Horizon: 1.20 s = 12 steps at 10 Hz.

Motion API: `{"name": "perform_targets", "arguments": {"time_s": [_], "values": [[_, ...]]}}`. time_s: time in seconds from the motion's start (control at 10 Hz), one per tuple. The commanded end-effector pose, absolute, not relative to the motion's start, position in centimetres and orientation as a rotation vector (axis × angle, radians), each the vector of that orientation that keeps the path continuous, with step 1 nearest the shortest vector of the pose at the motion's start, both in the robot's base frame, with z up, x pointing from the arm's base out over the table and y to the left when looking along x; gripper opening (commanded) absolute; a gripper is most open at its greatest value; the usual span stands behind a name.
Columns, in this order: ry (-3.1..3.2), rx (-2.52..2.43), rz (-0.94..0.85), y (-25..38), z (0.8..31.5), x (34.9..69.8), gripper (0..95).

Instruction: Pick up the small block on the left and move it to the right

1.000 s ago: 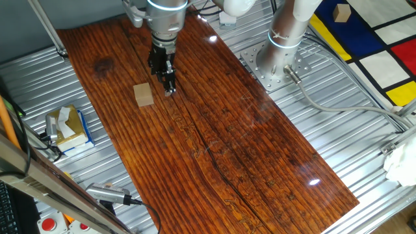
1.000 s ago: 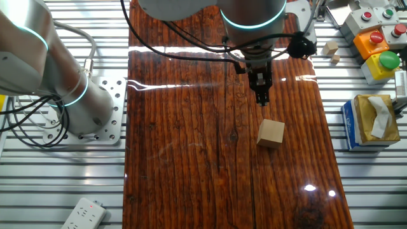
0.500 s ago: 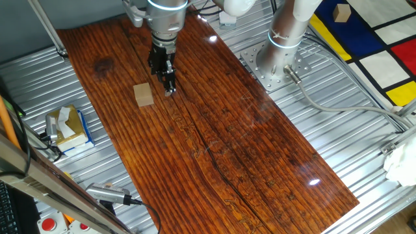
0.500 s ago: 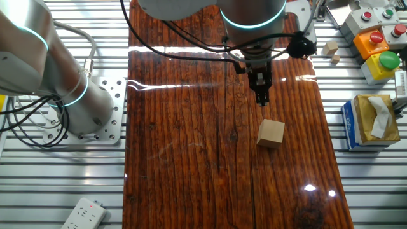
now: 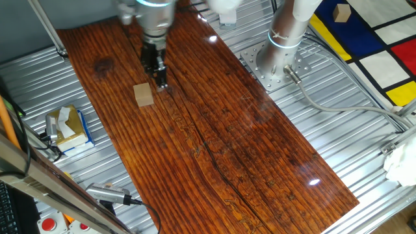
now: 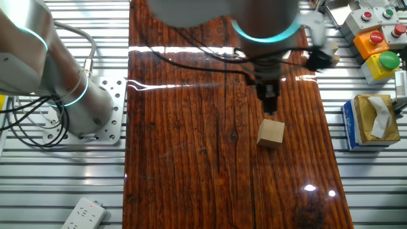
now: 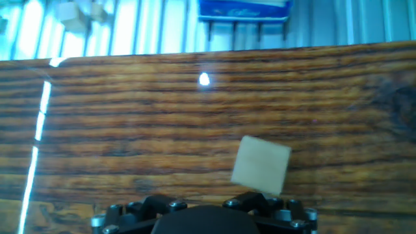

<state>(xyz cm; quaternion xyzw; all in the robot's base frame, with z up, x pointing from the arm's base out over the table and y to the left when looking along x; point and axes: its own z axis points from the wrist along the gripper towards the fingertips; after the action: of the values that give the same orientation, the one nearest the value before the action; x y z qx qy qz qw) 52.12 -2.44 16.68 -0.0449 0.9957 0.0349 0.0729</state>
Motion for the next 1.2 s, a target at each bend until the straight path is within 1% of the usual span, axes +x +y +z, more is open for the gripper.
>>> {"name": "perform_targets", "arguments": {"time_s": [0.1, 0.6, 1.2], "values": [[3.099, -0.169, 0.096, -2.4, 16.8, 51.9, 76.0], [3.142, -0.147, 0.119, -2.6, 16.8, 51.9, 76.0], [3.122, -0.188, 0.169, -4.9, 16.9, 52.3, 76.0]]}}
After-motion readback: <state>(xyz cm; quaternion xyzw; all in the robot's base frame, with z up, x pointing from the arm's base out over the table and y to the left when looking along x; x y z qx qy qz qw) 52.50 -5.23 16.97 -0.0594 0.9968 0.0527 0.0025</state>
